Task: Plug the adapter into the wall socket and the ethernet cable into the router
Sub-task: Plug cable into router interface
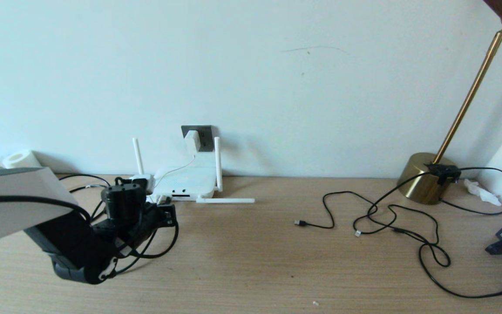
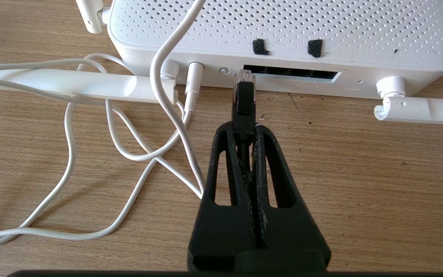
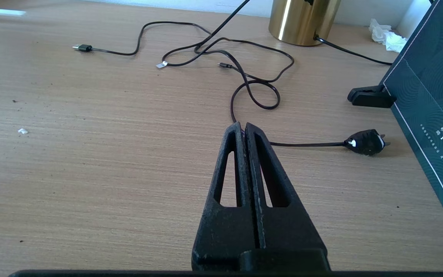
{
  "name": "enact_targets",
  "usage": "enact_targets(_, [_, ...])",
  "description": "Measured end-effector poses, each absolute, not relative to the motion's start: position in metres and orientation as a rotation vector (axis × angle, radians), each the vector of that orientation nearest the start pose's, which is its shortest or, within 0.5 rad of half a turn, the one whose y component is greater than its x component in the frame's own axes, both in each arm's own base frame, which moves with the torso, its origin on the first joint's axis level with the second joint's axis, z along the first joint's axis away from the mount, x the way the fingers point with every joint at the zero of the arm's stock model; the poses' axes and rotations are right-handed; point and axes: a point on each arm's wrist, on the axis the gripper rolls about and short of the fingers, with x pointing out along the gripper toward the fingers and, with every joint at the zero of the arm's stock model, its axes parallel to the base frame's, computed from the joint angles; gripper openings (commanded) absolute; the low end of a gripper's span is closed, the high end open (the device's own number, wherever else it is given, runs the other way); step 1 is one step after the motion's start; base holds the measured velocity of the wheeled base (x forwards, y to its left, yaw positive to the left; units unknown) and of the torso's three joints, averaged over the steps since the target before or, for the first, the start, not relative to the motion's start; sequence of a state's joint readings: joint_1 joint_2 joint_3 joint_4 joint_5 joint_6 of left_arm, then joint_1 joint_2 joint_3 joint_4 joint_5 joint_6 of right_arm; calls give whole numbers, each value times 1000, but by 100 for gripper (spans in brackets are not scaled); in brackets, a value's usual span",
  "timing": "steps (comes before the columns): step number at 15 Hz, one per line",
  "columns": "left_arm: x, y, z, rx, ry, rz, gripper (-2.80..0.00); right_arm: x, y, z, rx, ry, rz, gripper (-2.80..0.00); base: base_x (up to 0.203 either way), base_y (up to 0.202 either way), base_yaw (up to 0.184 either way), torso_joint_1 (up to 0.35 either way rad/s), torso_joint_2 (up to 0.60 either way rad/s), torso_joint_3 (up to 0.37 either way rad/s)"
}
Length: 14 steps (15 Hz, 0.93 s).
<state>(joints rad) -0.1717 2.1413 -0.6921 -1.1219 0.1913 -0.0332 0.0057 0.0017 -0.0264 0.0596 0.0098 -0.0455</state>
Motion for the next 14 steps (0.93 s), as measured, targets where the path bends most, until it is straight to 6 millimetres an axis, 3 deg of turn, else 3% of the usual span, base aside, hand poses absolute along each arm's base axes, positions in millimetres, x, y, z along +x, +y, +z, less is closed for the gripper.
enact_targets(14, [352,-57,57,25,314,25,-280,-25,0,77,-44,33,16,-280,0,0,0,0,0,0])
